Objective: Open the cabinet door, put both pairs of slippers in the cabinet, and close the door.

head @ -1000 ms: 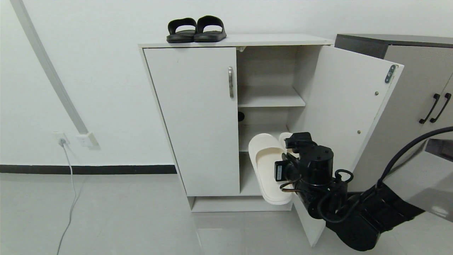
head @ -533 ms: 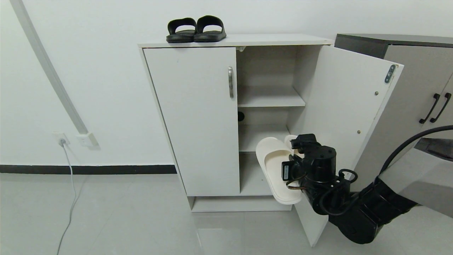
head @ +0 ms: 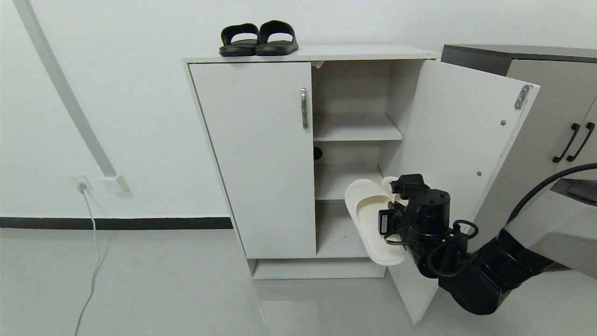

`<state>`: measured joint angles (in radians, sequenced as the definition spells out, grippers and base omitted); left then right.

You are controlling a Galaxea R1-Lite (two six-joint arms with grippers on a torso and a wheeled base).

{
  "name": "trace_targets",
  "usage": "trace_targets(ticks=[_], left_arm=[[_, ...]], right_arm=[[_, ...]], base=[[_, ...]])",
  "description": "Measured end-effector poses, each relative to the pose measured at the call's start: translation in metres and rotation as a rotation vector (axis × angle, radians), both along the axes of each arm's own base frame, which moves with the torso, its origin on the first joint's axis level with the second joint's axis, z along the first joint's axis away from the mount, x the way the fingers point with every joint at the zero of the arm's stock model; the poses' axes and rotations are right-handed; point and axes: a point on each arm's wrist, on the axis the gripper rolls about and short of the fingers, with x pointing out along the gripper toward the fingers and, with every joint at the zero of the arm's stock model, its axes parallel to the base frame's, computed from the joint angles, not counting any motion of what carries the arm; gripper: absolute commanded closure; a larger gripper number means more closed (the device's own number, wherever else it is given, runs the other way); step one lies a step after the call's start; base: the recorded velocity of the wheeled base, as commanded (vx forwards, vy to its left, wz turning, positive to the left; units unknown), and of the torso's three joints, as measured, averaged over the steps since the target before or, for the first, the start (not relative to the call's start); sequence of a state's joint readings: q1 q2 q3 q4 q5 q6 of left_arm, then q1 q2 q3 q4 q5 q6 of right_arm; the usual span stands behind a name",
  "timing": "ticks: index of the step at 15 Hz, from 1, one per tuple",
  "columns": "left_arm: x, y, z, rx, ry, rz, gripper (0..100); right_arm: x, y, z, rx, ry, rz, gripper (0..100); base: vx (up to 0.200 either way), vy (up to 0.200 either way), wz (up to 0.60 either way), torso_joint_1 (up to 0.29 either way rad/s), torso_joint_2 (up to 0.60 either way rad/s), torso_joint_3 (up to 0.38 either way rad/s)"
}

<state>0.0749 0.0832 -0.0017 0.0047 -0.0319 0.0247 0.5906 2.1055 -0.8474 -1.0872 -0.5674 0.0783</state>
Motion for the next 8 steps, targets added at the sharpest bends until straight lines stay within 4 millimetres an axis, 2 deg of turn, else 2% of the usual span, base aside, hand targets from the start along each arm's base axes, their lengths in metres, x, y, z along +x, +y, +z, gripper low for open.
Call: trace_targets(ticks=[8], left_arm=[[0.0000, 0.0000, 0.0001, 0.000, 0.000, 0.000, 100]], right_arm=[[-0.0007, -0.0040, 0.0020, 0.000, 0.000, -0.002, 100]], base=[[0.000, 0.000, 0.00, 0.000, 0.00, 0.000]])
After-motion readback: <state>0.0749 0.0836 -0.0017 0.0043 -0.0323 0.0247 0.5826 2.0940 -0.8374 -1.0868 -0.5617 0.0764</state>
